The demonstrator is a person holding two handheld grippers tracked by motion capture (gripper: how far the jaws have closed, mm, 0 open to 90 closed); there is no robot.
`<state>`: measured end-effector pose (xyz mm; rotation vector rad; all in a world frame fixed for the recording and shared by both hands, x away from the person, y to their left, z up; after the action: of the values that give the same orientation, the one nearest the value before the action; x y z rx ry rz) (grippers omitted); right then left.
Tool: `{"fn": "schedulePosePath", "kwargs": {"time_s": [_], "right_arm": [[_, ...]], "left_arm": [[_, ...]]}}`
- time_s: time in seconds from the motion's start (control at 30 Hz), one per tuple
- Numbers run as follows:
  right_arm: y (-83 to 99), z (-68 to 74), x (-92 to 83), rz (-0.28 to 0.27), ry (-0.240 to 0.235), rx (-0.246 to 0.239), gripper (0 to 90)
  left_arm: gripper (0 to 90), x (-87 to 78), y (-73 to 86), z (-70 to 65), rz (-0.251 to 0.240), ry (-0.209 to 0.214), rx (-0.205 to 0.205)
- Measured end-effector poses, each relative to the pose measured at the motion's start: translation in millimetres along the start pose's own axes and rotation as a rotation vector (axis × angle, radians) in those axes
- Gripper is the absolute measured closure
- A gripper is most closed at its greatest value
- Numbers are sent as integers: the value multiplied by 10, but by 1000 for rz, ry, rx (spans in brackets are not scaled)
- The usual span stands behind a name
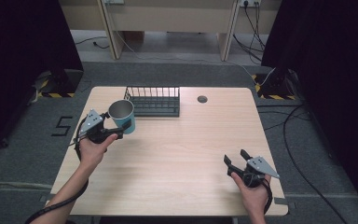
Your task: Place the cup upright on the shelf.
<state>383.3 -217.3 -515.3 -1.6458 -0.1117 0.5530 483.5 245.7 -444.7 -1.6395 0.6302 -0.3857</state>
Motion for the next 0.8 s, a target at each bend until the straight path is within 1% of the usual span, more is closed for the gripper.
{"fn": "schedulePosePath", "kwargs": {"time_s": [0.23, 0.3, 0.43, 0.8], "right_arm": [[0, -2, 0, -2, -1, 1, 269], [0, -9, -2, -2, 2, -5, 269], [0, -10, -4, -2, 1, 2, 269], [0, -20, -7, -4, 5, -1, 269]], "left_arm": [[151, 74, -80, 14, -6, -1, 6], [152, 95, -92, 19, -7, -2, 3], [152, 127, -108, 27, -9, -3, 1], [152, 238, -181, 43, -15, -7, 2]]}}
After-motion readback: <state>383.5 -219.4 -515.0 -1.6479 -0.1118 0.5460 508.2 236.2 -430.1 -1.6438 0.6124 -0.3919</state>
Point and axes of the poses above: each handheld gripper's, and its own axes: x roughly forward along the jaws, y roughly out of its underside, z roughly to its left, the point moved 5 cm from there along x, roughly forward along the jaws, and after that the axes turned 8 degrees about -x, right-handed, at the moved point
